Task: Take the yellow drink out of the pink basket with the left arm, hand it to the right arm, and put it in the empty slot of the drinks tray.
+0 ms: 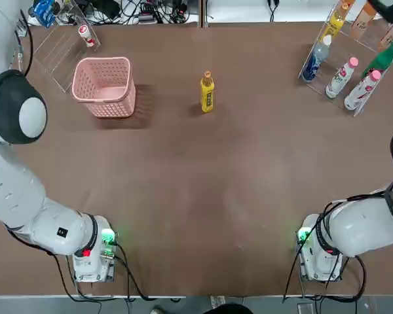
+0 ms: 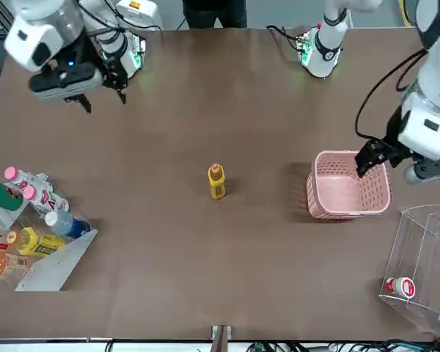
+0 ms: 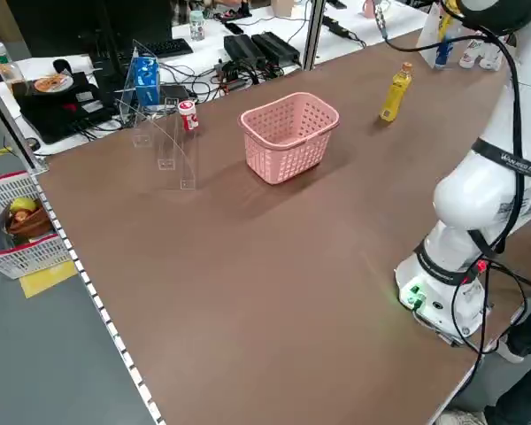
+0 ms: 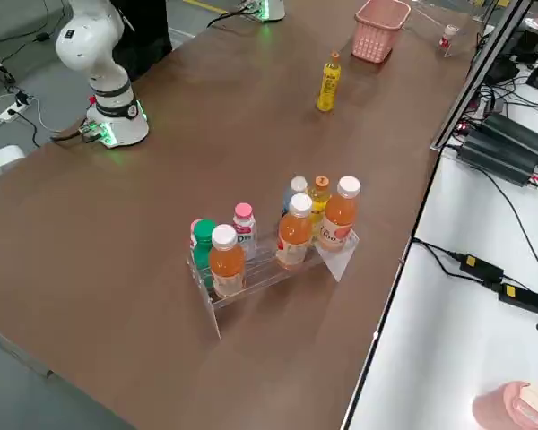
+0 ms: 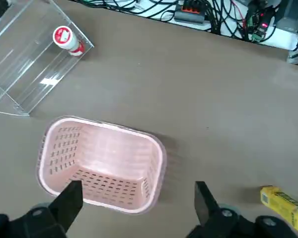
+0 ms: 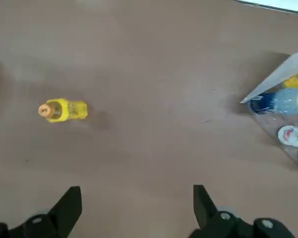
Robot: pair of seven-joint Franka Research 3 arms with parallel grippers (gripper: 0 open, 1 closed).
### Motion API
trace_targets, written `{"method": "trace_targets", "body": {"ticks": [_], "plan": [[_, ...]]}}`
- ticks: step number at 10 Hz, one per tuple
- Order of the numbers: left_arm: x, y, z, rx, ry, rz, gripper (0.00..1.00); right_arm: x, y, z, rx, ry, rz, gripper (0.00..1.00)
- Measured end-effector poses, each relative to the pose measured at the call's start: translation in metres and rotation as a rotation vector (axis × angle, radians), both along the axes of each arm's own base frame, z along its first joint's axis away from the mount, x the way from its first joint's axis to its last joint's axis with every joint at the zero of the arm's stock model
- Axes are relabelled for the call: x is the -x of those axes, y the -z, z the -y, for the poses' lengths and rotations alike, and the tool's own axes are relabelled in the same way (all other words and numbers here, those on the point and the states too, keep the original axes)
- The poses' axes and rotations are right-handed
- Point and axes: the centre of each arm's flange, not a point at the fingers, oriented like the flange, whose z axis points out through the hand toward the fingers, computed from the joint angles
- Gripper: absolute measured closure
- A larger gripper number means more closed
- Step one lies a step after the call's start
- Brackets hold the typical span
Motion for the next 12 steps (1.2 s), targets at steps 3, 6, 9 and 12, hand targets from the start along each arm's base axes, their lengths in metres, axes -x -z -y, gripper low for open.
{"method": "trace_targets", "body": {"ticks": [3,6,9,12], "plan": [[-0.006,0.001,-0.05,-0.004,0.051,-0.012,0.0,0.004,0.049,-0.065,0.03,-0.111,-0.062,0.0],[-0.008,0.004,-0.099,-0.007,0.082,-0.035,0.0,-0.007,0.112,-0.13,0.02,-0.202,-0.055,0.0],[-0.005,0.007,-0.118,-0.003,0.097,-0.062,0.0,-0.008,0.163,-0.176,0.018,-0.263,-0.052,0.01],[-0.005,0.007,-0.122,-0.008,0.139,-0.063,0.0,-0.009,0.213,-0.208,0.02,-0.251,-0.058,0.03]]}}
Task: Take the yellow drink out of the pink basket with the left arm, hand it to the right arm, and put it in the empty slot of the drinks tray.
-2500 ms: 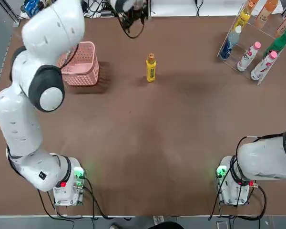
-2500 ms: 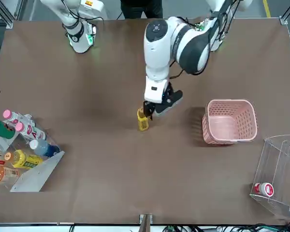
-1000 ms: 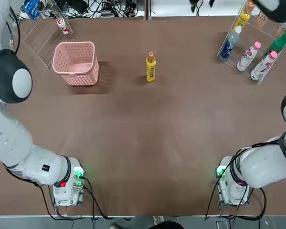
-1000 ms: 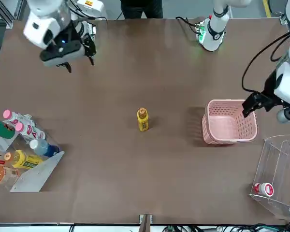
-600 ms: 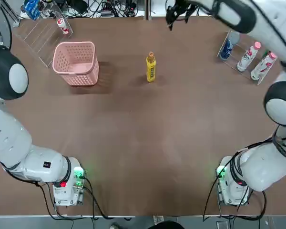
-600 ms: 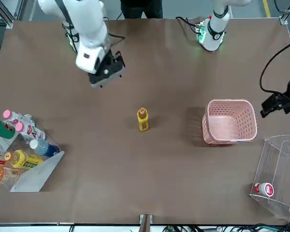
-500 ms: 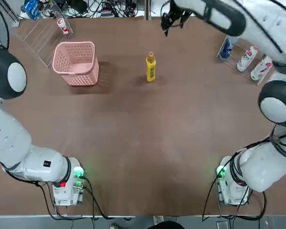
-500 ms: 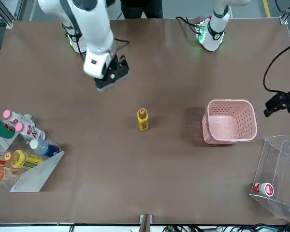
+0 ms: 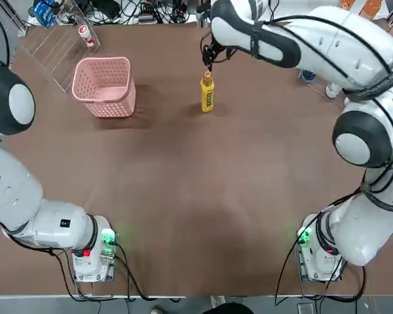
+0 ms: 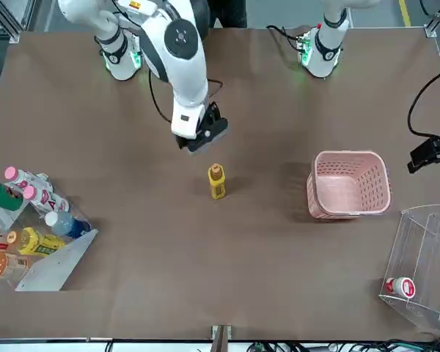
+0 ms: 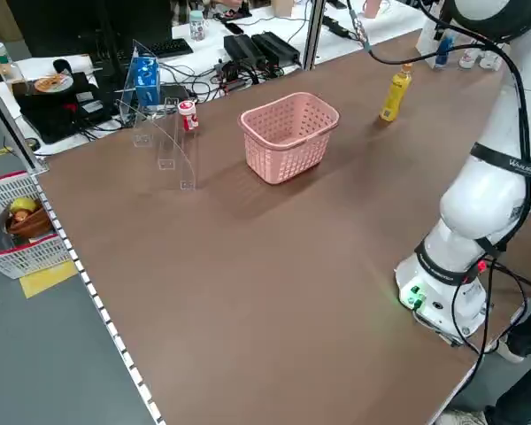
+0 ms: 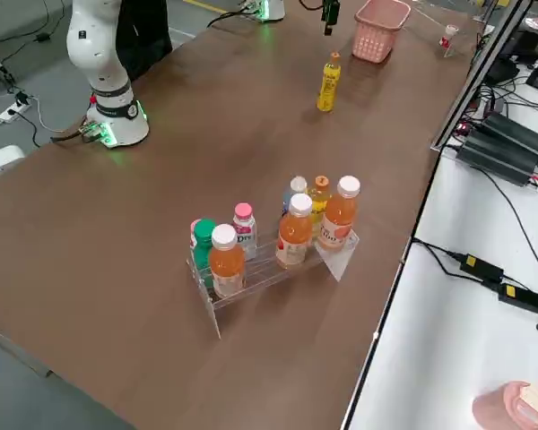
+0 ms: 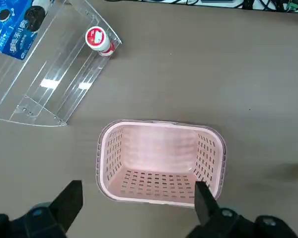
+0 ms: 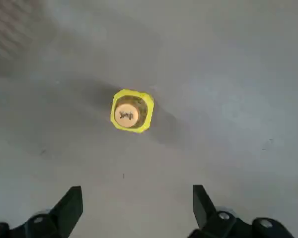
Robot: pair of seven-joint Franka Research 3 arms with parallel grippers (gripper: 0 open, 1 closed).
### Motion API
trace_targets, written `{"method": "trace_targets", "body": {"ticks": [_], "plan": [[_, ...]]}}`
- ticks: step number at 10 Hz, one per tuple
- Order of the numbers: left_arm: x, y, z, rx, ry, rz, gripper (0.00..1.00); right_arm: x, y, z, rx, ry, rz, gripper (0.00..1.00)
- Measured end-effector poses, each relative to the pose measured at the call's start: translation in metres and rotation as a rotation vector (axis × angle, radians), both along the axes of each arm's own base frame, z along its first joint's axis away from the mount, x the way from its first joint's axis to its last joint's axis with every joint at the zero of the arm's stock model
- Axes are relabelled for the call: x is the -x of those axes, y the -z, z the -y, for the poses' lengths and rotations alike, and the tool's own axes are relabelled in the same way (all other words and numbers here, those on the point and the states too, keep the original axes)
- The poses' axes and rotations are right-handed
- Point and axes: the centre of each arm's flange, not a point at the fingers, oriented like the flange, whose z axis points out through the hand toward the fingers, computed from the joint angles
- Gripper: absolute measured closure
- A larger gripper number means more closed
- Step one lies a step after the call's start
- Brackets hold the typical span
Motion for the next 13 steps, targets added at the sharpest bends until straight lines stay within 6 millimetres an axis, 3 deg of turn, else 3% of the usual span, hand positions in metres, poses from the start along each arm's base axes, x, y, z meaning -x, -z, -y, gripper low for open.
{"method": "trace_targets", "body": {"ticks": [1,3,6,11,13], "plan": [[0.0,0.0,-0.001,0.0,-0.001,0.0,0.0,-0.008,0.013,-0.002,-0.01,0.023,0.011,0.04],[0.0,0.0,-0.006,-0.001,0.0,0.0,0.0,-0.02,0.044,-0.005,-0.008,0.039,0.009,0.15],[0.001,0.001,-0.014,-0.003,0.029,-0.009,0.0,-0.033,0.087,-0.015,-0.035,0.088,0.032,0.17],[0.011,0.005,-0.014,0.0,0.096,-0.085,0.0,-0.036,0.089,-0.019,-0.048,0.102,0.045,0.21],[0.025,-0.018,-0.015,0.003,0.099,-0.063,0.0,-0.034,0.093,-0.022,-0.043,0.096,0.041,0.27]]}}
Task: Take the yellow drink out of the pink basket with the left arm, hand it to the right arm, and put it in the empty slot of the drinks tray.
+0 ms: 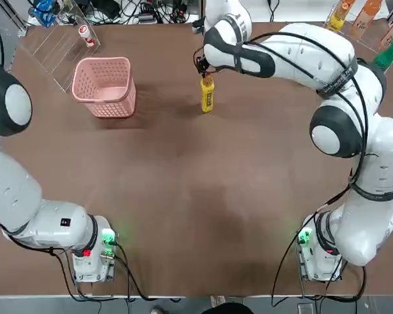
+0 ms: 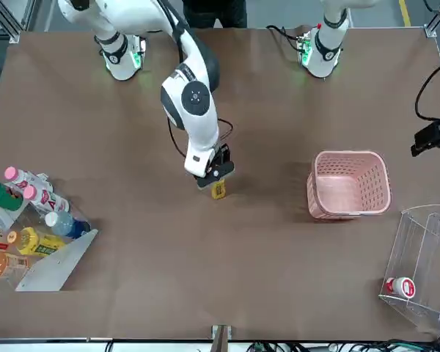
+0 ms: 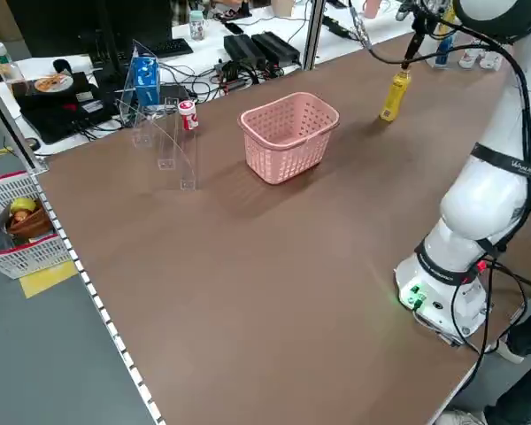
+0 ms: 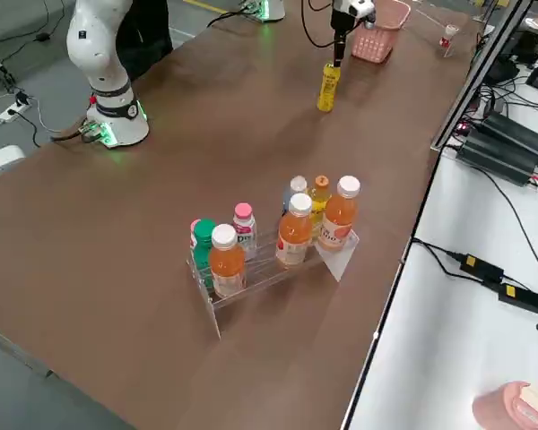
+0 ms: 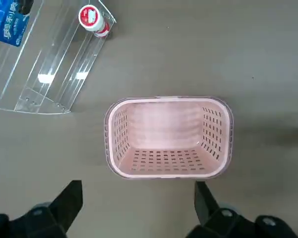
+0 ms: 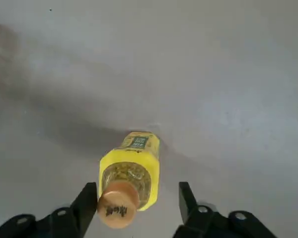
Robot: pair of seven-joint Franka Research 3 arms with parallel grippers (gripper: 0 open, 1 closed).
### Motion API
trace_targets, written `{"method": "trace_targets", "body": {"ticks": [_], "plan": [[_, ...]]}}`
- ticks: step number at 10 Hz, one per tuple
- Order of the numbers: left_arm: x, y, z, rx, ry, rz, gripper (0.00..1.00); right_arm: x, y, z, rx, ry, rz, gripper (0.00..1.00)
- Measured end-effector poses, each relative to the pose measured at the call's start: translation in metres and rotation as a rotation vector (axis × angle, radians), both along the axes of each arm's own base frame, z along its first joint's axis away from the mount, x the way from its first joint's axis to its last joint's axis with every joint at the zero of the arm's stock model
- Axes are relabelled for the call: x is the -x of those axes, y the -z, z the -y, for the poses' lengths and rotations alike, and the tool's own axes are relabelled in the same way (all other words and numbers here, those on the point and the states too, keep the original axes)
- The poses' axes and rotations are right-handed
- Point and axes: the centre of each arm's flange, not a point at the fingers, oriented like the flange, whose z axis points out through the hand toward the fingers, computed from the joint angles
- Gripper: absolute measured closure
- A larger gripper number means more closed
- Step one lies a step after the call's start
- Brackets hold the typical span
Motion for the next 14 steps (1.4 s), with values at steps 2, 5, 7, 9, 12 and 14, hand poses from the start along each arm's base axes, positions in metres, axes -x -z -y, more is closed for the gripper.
{"method": "trace_targets", "body": {"ticks": [2,5,7,9,12,14], "plan": [[0.016,-0.024,-0.001,0.004,0.0,0.032,0.0,0.007,0.005,-0.008,0.006,-0.015,-0.004,0.28],[0.024,-0.035,-0.001,0.006,0.003,0.048,0.0,0.01,0.009,-0.012,0.012,-0.023,-0.006,0.41],[0.027,-0.035,0.0,0.007,0.004,0.03,0.0,0.01,0.009,-0.012,0.013,-0.023,-0.005,0.61],[0.028,-0.035,0.001,0.008,0.005,0.028,0.0,0.009,0.008,-0.011,0.015,-0.023,-0.002,0.66],[0.029,-0.036,0.001,0.008,0.007,0.028,0.0,-0.001,0.003,-0.002,0.016,0.001,0.013,0.66],[0.03,-0.037,0.004,0.009,0.014,0.031,0.0,-0.014,-0.029,0.019,0.015,0.039,0.044,0.66]]}}
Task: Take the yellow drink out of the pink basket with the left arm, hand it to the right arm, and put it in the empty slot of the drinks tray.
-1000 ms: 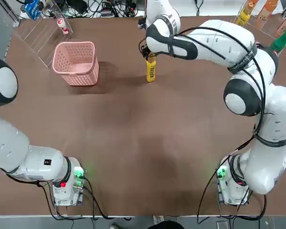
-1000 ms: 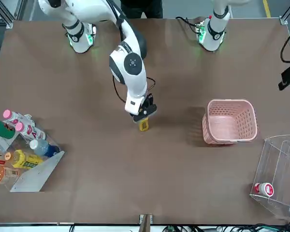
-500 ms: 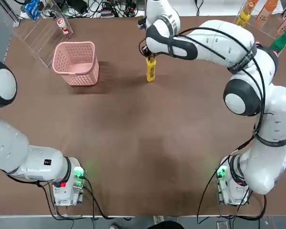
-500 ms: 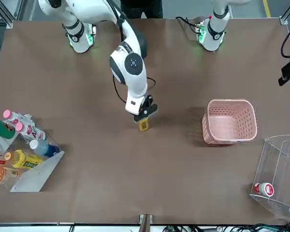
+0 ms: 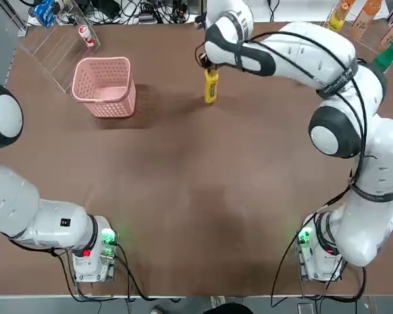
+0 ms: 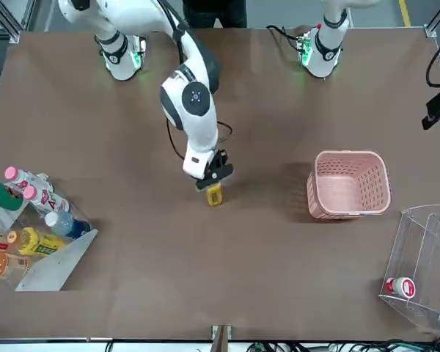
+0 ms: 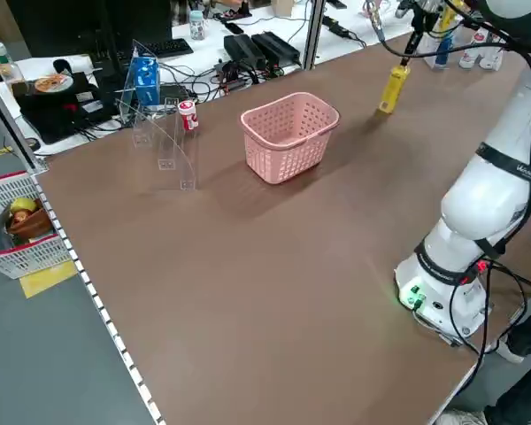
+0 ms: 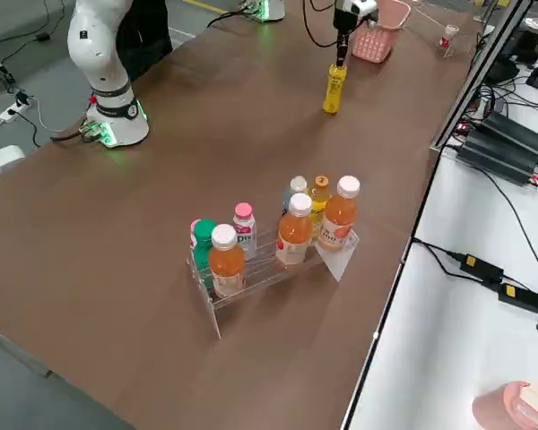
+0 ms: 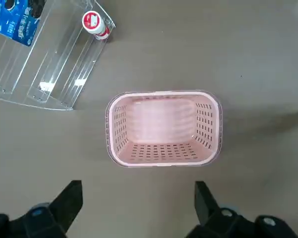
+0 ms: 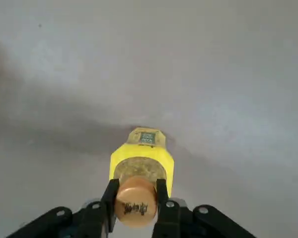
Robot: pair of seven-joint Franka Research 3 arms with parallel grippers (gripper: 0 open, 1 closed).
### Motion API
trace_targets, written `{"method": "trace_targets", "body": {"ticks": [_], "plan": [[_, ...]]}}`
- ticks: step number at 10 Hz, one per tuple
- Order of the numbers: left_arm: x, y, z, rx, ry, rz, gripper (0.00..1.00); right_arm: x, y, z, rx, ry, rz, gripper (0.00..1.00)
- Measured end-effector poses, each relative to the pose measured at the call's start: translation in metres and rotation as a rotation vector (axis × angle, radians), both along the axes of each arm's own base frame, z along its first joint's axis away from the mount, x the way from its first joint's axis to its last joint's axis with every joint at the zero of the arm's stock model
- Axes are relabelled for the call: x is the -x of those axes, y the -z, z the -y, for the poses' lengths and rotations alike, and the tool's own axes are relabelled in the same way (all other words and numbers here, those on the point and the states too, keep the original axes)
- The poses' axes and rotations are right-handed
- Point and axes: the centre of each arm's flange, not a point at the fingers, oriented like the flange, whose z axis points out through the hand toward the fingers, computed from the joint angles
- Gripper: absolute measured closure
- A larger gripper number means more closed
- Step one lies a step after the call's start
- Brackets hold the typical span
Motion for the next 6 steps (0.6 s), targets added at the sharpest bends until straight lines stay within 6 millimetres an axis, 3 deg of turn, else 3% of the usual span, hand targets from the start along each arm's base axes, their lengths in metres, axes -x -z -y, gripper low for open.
{"method": "trace_targets", "body": {"ticks": [2,3,6], "plan": [[0.001,-0.002,0.002,0.001,0.003,0.003,0.0,-0.003,-0.042,0.026,0.01,0.05,-0.001,0.66],[0.001,-0.002,0.003,0.001,0.005,0.003,0.0,-0.008,-0.063,0.05,0.017,0.096,-0.007,0.66],[0.001,-0.001,0.002,0.001,0.005,0.001,0.0,-0.038,-0.11,0.148,0.026,0.239,-0.017,0.66]]}}
